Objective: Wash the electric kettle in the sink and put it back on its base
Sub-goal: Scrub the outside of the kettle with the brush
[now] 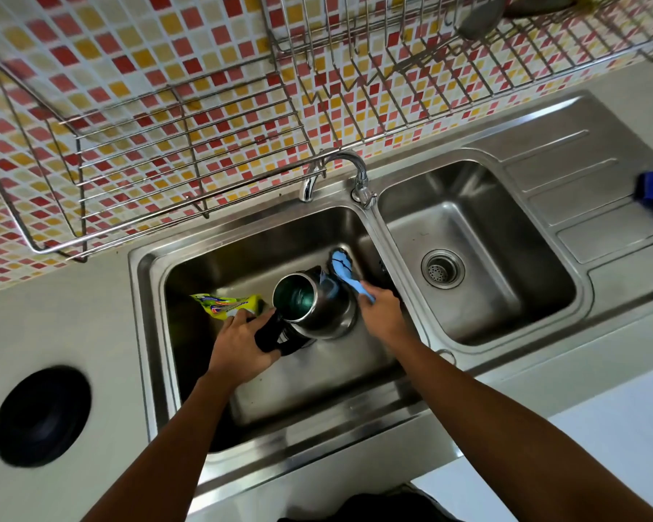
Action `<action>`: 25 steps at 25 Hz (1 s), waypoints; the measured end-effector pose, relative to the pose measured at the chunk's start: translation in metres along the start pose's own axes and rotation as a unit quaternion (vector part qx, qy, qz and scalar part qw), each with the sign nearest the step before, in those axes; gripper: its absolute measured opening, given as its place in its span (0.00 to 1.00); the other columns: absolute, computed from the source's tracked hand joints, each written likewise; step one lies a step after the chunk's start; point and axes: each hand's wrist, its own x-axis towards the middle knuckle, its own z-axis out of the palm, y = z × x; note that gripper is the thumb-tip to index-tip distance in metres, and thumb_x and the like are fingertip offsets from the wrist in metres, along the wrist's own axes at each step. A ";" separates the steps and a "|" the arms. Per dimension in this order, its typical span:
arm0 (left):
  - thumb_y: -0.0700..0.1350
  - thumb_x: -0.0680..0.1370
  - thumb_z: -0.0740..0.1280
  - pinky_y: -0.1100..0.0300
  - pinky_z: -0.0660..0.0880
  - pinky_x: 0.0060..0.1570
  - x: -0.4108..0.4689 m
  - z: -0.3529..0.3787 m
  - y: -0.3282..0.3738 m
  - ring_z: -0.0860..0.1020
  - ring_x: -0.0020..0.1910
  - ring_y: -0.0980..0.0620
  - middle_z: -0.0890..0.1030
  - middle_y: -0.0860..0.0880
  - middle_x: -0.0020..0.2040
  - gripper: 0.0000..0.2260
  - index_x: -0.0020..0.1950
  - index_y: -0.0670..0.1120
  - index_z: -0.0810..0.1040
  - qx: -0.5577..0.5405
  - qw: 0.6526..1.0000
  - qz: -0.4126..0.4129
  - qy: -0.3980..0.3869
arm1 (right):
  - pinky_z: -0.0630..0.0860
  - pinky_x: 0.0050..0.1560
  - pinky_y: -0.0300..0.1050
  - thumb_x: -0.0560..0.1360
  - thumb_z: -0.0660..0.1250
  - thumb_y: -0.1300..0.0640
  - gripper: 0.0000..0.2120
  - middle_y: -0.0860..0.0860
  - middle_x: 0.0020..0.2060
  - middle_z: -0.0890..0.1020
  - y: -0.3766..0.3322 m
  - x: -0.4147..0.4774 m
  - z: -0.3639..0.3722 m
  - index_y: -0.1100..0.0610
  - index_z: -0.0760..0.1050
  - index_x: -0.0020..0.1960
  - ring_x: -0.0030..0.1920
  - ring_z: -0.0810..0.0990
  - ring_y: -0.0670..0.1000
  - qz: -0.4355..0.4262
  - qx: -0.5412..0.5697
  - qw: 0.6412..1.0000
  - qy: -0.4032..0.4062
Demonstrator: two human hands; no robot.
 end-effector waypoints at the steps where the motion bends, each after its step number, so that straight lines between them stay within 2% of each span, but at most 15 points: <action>1: 0.61 0.61 0.65 0.47 0.76 0.57 0.001 -0.001 -0.003 0.77 0.52 0.38 0.77 0.42 0.52 0.37 0.71 0.55 0.75 -0.012 1.000 -0.019 -0.006 | 0.74 0.53 0.32 0.80 0.64 0.58 0.18 0.52 0.57 0.82 -0.004 -0.006 0.004 0.56 0.74 0.69 0.53 0.82 0.48 -0.029 0.032 0.999 -0.010; 2: 0.60 0.61 0.66 0.46 0.76 0.58 0.000 -0.002 -0.007 0.77 0.53 0.38 0.76 0.42 0.52 0.37 0.72 0.57 0.74 -0.025 0.999 -0.038 -0.015 | 0.74 0.50 0.29 0.80 0.65 0.59 0.18 0.51 0.55 0.82 -0.008 -0.012 0.007 0.57 0.75 0.69 0.50 0.81 0.45 -0.044 0.062 0.997 -0.024; 4: 0.60 0.61 0.68 0.45 0.75 0.58 -0.006 -0.003 -0.016 0.76 0.56 0.38 0.76 0.42 0.55 0.38 0.72 0.57 0.73 -0.040 0.997 -0.061 -0.034 | 0.75 0.51 0.30 0.79 0.65 0.59 0.17 0.53 0.56 0.83 -0.002 -0.016 0.012 0.59 0.75 0.68 0.50 0.82 0.46 -0.044 0.080 0.996 -0.024; 6: 0.59 0.62 0.69 0.45 0.74 0.60 -0.008 -0.007 -0.020 0.76 0.58 0.38 0.76 0.41 0.57 0.38 0.73 0.56 0.73 -0.033 0.996 -0.061 -0.050 | 0.76 0.56 0.39 0.79 0.65 0.58 0.17 0.57 0.59 0.82 0.004 -0.007 0.009 0.59 0.76 0.68 0.56 0.82 0.53 0.016 0.056 0.998 0.016; 8: 0.57 0.62 0.70 0.45 0.74 0.60 -0.005 -0.010 -0.017 0.76 0.58 0.37 0.77 0.41 0.57 0.37 0.73 0.55 0.73 -0.028 0.997 -0.055 -0.046 | 0.75 0.54 0.39 0.79 0.65 0.59 0.17 0.57 0.60 0.81 0.001 0.000 0.005 0.58 0.75 0.68 0.54 0.81 0.52 0.059 0.032 0.998 0.015; 11: 0.56 0.62 0.71 0.46 0.74 0.59 0.001 -0.015 -0.013 0.76 0.57 0.38 0.77 0.42 0.56 0.37 0.73 0.57 0.73 -0.044 0.995 -0.072 -0.045 | 0.74 0.55 0.35 0.79 0.66 0.58 0.18 0.54 0.60 0.82 -0.020 -0.003 0.007 0.57 0.76 0.68 0.55 0.81 0.48 -0.027 0.068 0.997 -0.033; 13: 0.57 0.62 0.71 0.46 0.74 0.59 -0.001 -0.017 -0.015 0.76 0.58 0.37 0.76 0.42 0.57 0.38 0.73 0.58 0.72 -0.046 0.993 -0.088 -0.056 | 0.75 0.60 0.38 0.79 0.66 0.58 0.18 0.52 0.60 0.82 -0.019 -0.010 0.013 0.56 0.76 0.68 0.57 0.81 0.48 -0.053 0.090 0.992 -0.072; 15: 0.58 0.61 0.70 0.47 0.75 0.59 -0.006 -0.017 -0.018 0.77 0.58 0.38 0.76 0.42 0.57 0.38 0.73 0.57 0.73 -0.039 0.993 -0.087 -0.067 | 0.74 0.60 0.38 0.79 0.66 0.58 0.18 0.54 0.61 0.81 -0.009 -0.009 0.012 0.57 0.76 0.68 0.59 0.81 0.51 -0.025 0.055 0.998 -0.027; 17: 0.58 0.61 0.70 0.48 0.75 0.58 -0.005 -0.016 -0.012 0.77 0.57 0.38 0.76 0.43 0.56 0.38 0.72 0.58 0.73 -0.041 0.994 -0.083 -0.065 | 0.73 0.56 0.36 0.79 0.66 0.58 0.18 0.55 0.62 0.80 -0.003 -0.009 0.004 0.57 0.76 0.68 0.58 0.81 0.52 0.019 0.028 0.999 0.013; 19: 0.57 0.61 0.71 0.48 0.75 0.58 0.001 -0.017 -0.003 0.78 0.57 0.39 0.76 0.43 0.56 0.37 0.72 0.59 0.73 -0.059 0.993 -0.086 -0.056 | 0.74 0.58 0.35 0.79 0.66 0.59 0.18 0.55 0.61 0.81 -0.007 -0.016 0.005 0.58 0.76 0.68 0.58 0.81 0.51 -0.047 0.037 0.998 0.016; 22: 0.52 0.65 0.76 0.49 0.74 0.60 0.004 -0.021 0.002 0.77 0.59 0.39 0.75 0.43 0.60 0.36 0.72 0.61 0.72 -0.087 0.988 -0.113 -0.062 | 0.72 0.64 0.35 0.79 0.66 0.59 0.18 0.51 0.62 0.80 -0.010 -0.034 0.014 0.59 0.74 0.69 0.61 0.79 0.45 -0.169 0.068 0.982 -0.051; 24: 0.51 0.67 0.77 0.50 0.73 0.61 0.003 -0.025 0.000 0.76 0.61 0.40 0.74 0.43 0.61 0.35 0.73 0.61 0.71 -0.088 0.986 -0.121 -0.072 | 0.75 0.63 0.40 0.79 0.66 0.58 0.18 0.53 0.60 0.82 0.001 -0.032 0.013 0.58 0.75 0.69 0.59 0.81 0.48 -0.161 0.045 0.985 -0.028; 25: 0.51 0.66 0.76 0.50 0.73 0.60 0.003 -0.027 0.001 0.76 0.61 0.40 0.75 0.43 0.61 0.35 0.73 0.61 0.72 -0.080 0.987 -0.115 -0.076 | 0.76 0.62 0.43 0.79 0.66 0.58 0.18 0.55 0.58 0.83 0.005 -0.026 0.009 0.57 0.75 0.68 0.58 0.82 0.52 -0.116 0.018 0.993 0.006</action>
